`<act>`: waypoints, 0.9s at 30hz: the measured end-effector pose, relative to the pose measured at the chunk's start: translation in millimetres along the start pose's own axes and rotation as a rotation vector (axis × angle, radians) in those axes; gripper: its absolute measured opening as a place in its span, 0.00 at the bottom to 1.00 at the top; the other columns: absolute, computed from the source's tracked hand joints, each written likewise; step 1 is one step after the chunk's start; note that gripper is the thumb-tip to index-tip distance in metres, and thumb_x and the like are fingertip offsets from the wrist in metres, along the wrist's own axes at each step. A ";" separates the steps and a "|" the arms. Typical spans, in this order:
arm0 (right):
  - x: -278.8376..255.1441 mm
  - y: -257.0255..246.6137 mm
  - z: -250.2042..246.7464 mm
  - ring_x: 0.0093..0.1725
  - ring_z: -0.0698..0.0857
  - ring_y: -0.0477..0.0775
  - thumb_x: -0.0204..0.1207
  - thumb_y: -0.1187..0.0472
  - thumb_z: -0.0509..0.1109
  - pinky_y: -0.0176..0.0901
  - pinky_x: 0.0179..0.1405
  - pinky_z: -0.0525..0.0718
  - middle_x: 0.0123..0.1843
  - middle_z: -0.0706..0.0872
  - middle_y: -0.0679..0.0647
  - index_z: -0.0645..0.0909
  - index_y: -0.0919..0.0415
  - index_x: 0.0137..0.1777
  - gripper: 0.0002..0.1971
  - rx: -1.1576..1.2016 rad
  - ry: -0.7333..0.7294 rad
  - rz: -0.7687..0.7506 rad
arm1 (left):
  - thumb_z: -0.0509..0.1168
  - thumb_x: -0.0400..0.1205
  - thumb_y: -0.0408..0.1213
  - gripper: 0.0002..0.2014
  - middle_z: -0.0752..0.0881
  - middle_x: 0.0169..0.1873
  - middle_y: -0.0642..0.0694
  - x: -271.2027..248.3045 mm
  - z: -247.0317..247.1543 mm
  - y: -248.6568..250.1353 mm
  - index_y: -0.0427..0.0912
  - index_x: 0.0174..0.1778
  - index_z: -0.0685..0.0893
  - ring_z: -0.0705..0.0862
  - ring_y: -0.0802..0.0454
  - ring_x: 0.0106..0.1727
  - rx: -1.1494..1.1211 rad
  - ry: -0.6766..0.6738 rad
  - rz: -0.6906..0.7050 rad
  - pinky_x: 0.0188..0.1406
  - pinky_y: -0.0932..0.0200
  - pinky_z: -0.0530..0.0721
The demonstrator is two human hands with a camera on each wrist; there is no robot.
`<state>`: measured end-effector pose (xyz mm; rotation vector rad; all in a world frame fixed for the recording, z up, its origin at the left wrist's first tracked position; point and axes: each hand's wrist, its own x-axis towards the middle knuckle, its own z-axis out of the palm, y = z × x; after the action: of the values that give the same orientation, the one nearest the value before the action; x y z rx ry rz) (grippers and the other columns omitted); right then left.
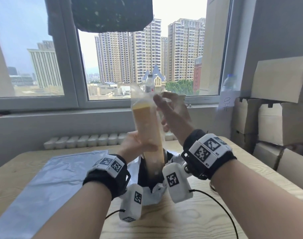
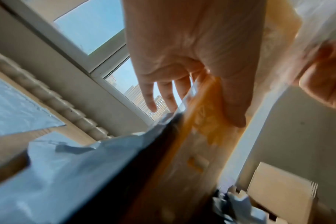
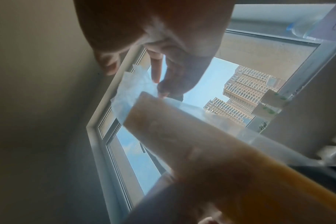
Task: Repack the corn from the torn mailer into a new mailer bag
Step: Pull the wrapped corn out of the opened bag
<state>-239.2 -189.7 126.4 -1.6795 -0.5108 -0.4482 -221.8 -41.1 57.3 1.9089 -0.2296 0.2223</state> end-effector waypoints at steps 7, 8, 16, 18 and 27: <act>-5.8 15.9 2.7 0.53 0.83 0.46 0.62 0.46 0.81 0.39 0.45 0.84 0.59 0.82 0.50 0.71 0.55 0.73 0.39 -0.248 -0.161 0.152 | 0.78 0.68 0.26 0.13 0.91 0.39 0.46 3.3 -10.5 23.3 0.38 0.47 0.90 0.90 0.57 0.38 -0.151 0.043 0.080 0.38 0.65 0.88; -6.4 18.8 0.9 0.52 0.83 0.46 0.63 0.47 0.81 0.39 0.45 0.85 0.58 0.82 0.50 0.71 0.55 0.72 0.38 -0.240 -0.146 0.155 | 0.78 0.69 0.27 0.13 0.91 0.40 0.44 4.9 -12.6 24.7 0.37 0.49 0.90 0.89 0.56 0.38 -0.169 0.071 0.085 0.39 0.64 0.88; -10.7 47.7 -13.1 0.50 0.88 0.48 0.64 0.56 0.82 0.38 0.43 0.88 0.54 0.87 0.52 0.75 0.56 0.71 0.34 -0.336 -0.311 0.329 | 0.77 0.72 0.34 0.21 0.89 0.55 0.39 11.7 -24.5 21.0 0.37 0.61 0.85 0.88 0.43 0.55 -0.326 0.108 0.077 0.58 0.48 0.86; -13.3 55.2 -10.0 0.51 0.88 0.50 0.64 0.57 0.82 0.45 0.52 0.88 0.52 0.88 0.51 0.79 0.56 0.64 0.28 -0.405 -0.403 0.339 | 0.76 0.72 0.34 0.20 0.90 0.52 0.42 10.2 -20.0 19.5 0.38 0.61 0.85 0.89 0.49 0.50 -0.317 0.097 0.084 0.54 0.52 0.87; -12.7 68.4 -19.4 0.44 0.90 0.52 0.70 0.58 0.77 0.44 0.40 0.89 0.50 0.89 0.55 0.80 0.59 0.60 0.19 -0.197 -0.296 0.367 | 0.63 0.81 0.54 0.26 0.87 0.61 0.43 16.8 -14.2 1.0 0.41 0.70 0.78 0.87 0.46 0.60 -0.267 -0.076 -0.111 0.65 0.46 0.82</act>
<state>-211.3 -219.5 66.9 -1.9938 -0.3669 0.0205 -206.6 -29.0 67.4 1.6607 -0.1938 0.0414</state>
